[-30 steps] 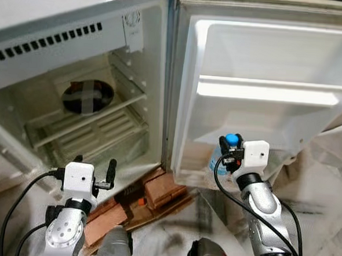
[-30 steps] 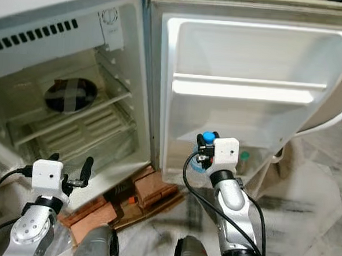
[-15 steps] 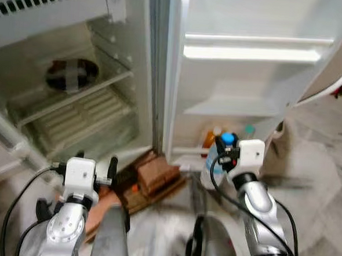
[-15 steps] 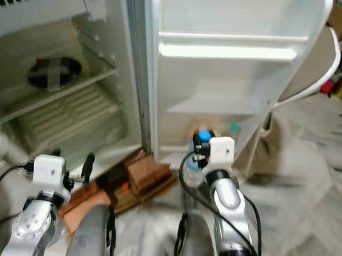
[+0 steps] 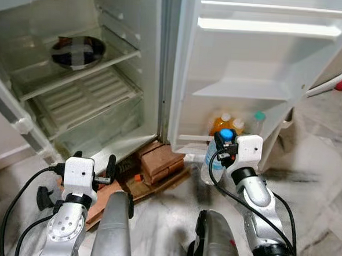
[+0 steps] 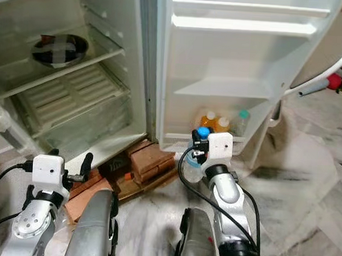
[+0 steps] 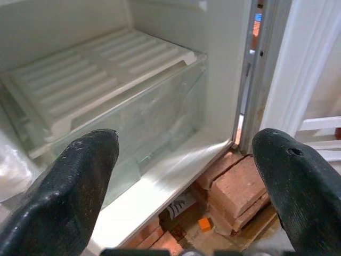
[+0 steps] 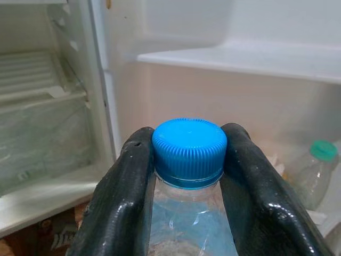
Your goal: Restocking fridge
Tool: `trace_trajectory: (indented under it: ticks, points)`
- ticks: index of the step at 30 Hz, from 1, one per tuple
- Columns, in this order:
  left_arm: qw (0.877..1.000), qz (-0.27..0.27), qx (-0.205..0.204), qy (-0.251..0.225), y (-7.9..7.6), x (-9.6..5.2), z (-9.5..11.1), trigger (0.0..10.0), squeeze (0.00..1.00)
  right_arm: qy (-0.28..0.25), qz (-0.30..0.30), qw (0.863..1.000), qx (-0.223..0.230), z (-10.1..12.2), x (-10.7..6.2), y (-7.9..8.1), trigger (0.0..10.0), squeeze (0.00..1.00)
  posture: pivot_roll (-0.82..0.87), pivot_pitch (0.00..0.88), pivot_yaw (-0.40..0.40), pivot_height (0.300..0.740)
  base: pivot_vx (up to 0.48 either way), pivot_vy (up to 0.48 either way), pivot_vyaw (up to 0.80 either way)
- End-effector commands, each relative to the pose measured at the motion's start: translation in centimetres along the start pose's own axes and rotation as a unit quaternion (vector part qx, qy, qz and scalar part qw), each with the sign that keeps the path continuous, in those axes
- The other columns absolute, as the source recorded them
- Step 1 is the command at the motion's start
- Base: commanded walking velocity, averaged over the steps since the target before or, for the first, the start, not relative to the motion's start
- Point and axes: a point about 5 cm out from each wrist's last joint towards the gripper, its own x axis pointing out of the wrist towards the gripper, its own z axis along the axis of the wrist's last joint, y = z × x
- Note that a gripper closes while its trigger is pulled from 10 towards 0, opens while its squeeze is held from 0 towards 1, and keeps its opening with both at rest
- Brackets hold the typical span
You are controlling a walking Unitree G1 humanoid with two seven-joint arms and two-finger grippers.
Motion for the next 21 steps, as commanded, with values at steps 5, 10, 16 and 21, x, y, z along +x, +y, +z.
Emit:
trace_trajectory:
  ticks: [5,10,16,21]
  points:
    - [1.0,-0.004,0.004,-0.004,-0.1,-0.1,0.1,10.0,0.0,-0.047,0.012,0.999,-0.019,2.0,1.0,-0.1,10.0,0.0,0.11,0.106,-0.009,0.623,0.266,0.0,0.0]
    - [1.0,-0.005,0.007,-0.005,-0.1,0.0,0.1,10.0,0.0,-0.054,0.017,0.998,-0.027,2.3,1.3,0.0,10.0,0.0,0.11,0.105,-0.01,0.623,0.27,0.0,0.0]
    - [1.0,-0.006,0.007,-0.004,-0.2,-0.1,0.1,10.0,0.0,-0.058,0.021,0.998,-0.028,2.4,1.4,0.2,10.0,0.0,0.11,0.11,-0.009,0.623,0.276,0.0,0.0]
    - [1.0,-0.008,0.006,-0.004,-0.3,-0.1,0.1,10.0,0.0,-0.065,0.026,0.997,-0.027,2.8,1.6,0.4,10.0,0.0,0.11,0.119,-0.01,0.623,0.276,0.0,0.0]
